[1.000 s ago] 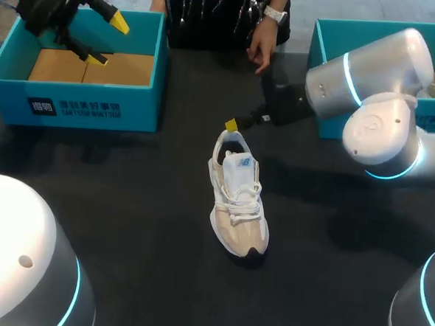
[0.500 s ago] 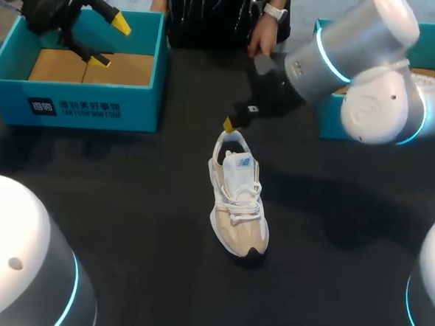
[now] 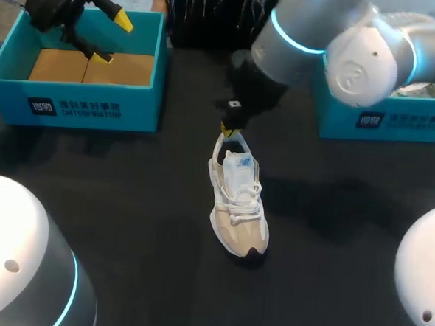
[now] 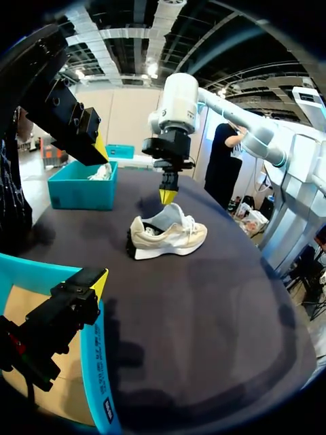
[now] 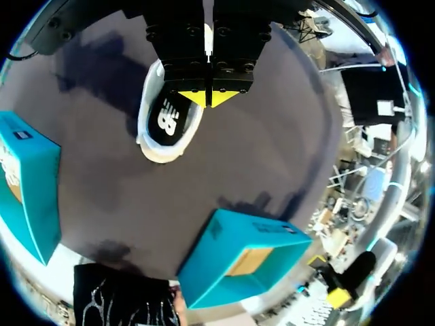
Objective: Take the shoe out of the shoebox, open the shoe tongue, remove and reinsert the insole, then place the shoe into the shoebox
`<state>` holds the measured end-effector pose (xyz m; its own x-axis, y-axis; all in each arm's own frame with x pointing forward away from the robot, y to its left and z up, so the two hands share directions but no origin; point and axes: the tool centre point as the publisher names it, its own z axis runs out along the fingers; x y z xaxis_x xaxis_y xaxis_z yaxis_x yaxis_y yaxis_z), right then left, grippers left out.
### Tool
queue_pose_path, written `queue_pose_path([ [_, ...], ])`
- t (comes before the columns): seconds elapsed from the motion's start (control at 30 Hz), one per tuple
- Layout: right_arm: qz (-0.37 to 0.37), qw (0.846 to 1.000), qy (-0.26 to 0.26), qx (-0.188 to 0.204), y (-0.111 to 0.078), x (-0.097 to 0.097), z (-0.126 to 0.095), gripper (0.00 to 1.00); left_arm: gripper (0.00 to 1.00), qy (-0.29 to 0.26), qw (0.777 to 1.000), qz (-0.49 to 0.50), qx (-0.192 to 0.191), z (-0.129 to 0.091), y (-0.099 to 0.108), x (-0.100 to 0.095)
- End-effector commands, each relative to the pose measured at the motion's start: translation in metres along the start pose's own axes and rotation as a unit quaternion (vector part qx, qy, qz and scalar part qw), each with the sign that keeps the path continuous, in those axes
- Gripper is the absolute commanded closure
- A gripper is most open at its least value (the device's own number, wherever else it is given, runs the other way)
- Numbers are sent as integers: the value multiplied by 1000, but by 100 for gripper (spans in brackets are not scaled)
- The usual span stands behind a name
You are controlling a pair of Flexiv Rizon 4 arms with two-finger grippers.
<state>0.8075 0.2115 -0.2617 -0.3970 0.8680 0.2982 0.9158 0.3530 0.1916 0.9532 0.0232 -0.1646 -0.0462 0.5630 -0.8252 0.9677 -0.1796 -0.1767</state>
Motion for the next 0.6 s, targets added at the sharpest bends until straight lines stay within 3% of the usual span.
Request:
queue_pose_path([
  [0.03,4,985,-173,8,1,4,2,100,0,4,1000,1,3,0,3,-1],
  [0.27,21,976,-212,35,-4,1,14,100,0,9,1000,-1,4,2,3,-4],
  [0.6,21,976,-212,35,-4,1,14,100,0,11,1000,-3,5,7,3,-7],
])
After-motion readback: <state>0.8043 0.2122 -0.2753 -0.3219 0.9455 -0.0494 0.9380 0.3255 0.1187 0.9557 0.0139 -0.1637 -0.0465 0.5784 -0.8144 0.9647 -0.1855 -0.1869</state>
